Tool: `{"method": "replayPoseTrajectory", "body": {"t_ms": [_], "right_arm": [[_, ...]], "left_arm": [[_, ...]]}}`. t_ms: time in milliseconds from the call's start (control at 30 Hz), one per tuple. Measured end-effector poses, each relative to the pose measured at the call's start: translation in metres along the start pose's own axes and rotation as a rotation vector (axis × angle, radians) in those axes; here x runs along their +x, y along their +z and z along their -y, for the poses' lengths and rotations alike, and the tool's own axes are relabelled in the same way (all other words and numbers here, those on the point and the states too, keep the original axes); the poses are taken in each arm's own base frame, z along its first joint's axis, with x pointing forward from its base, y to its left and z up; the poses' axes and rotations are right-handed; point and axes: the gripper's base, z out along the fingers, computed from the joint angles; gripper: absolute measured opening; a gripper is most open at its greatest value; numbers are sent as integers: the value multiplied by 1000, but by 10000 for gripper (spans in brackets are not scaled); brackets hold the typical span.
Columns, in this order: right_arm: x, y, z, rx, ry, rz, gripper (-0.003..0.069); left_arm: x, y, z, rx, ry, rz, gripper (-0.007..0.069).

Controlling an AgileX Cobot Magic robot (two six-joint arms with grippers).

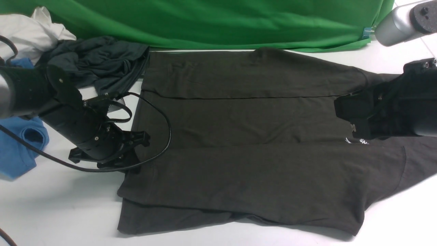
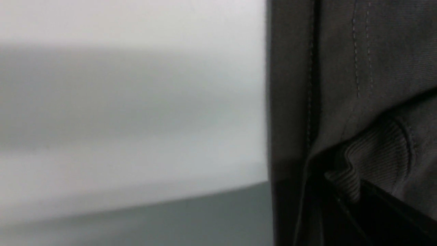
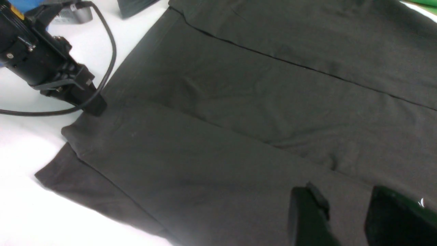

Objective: Fold a long-sleeved shirt on a white desktop.
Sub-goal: 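Grasp the left edge of the dark T-shirt lying flat on the table, then fold the left side of the black T-shirt inward over its body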

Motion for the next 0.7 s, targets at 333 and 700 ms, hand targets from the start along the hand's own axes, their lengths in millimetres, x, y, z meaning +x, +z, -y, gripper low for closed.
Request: {"method": "replayPoseTrajectory", "body": {"t_ms": [333,700], "right_arm": [[0,0,0,-1,0,4,242],[-1,0,0,-1,0,6,242]], "left_arm": [[-2,-21,12,65,119,85,62],[-3,-21,16,97,179,104,62]]}}
